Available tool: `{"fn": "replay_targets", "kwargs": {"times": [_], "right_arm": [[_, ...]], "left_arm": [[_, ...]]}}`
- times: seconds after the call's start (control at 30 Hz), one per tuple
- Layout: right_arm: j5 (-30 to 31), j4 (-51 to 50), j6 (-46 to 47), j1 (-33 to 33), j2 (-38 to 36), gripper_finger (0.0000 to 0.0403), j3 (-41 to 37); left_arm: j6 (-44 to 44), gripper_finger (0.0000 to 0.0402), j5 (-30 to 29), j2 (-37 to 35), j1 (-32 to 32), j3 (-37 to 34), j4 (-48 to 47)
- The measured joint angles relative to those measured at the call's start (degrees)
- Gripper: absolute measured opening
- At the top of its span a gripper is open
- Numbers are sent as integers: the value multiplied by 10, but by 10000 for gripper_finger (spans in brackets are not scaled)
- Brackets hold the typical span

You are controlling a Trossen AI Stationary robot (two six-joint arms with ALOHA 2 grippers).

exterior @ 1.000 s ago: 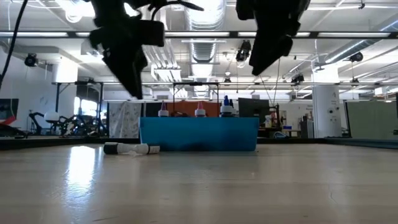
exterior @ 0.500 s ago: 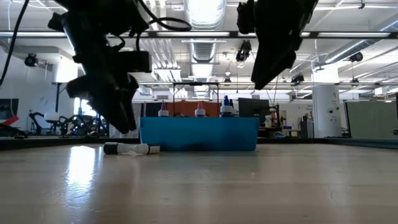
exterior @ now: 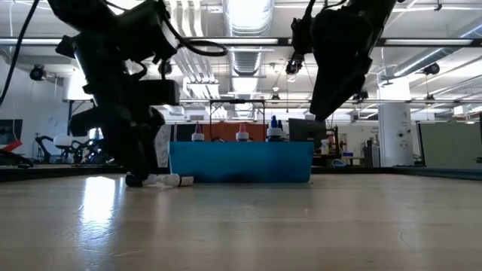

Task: Pick & Place food coloring
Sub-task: Put the small green food coloring bottle into the bin

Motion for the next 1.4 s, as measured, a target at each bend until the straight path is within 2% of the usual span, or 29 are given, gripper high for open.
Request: {"fn": "replay_targets", "kwargs": {"times": [0.2,0.57,0.7,0.83,1.0,1.17,1.3,1.4], "right_arm": [[0,8,2,0,0,228,-4],[2,11,2,0,0,226,-5],[2,11,0,0,0,226,-5],[4,11,0,0,-1,226,-5],[24,13,-1,-1,-7,226,-5],[32,20,-1,-2,-8,226,-5],[28,48,-8,-2,-8,226,-5],[27,62,-7,-2,-8,226,-5]], "left_arm": [[-4,151,5,19,5,-5,11],[-11,63,4,23,11,-6,15],[-16,45,3,23,11,-5,12],[-19,44,4,7,10,22,-64],[-15,44,2,-45,9,101,-146],[23,44,-49,-74,44,148,-49],[20,54,-26,-31,111,150,-3],[9,84,-11,8,151,163,-2]]}}
